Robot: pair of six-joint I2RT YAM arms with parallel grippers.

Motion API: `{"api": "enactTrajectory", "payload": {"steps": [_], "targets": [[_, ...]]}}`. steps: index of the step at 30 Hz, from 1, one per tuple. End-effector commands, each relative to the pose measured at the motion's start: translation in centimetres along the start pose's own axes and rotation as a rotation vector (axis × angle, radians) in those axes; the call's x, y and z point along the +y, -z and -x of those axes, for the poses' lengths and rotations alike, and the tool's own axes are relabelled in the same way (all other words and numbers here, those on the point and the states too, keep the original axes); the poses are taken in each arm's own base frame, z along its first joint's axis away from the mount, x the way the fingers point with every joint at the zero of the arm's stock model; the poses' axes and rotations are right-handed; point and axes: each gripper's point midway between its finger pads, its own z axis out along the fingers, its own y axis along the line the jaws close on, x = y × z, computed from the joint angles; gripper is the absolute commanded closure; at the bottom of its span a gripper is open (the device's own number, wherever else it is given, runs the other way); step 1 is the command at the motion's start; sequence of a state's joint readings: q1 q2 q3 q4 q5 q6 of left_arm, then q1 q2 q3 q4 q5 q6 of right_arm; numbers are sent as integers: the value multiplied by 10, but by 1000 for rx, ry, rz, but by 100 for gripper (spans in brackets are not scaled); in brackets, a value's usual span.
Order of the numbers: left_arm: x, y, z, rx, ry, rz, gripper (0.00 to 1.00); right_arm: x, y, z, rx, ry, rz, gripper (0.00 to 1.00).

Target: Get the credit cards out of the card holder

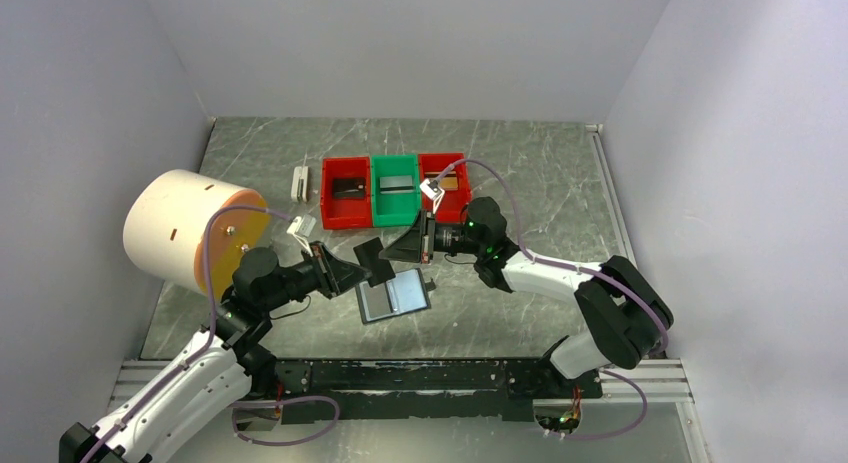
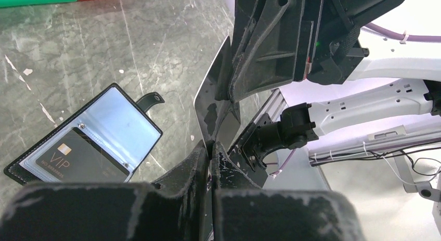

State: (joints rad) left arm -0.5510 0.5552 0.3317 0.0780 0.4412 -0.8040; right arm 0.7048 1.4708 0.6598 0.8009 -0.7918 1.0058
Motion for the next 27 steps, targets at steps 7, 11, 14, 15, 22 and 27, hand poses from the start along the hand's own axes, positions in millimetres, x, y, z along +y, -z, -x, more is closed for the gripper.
{"api": "enactTrajectory", "payload": {"steps": [7, 11, 14, 15, 22, 27], "targets": [[4, 2, 16, -49, -1, 51, 60, 4, 4, -4, 15, 41, -2, 100], [11, 8, 23, -92, 6, 114, 31, -5, 5, 0, 2, 62, -58, 100], [20, 16, 32, -142, 8, 196, 21, -16, 6, 4, -10, 82, -130, 100], [22, 19, 35, -159, 9, 220, 19, -20, 7, 6, -17, 91, -159, 100], [48, 48, 54, -234, -5, 471, 10, -48, 17, 22, -67, 200, -352, 100], [65, 78, 71, -278, -50, 681, 0, -57, 21, 42, -85, 385, -471, 100]]}}
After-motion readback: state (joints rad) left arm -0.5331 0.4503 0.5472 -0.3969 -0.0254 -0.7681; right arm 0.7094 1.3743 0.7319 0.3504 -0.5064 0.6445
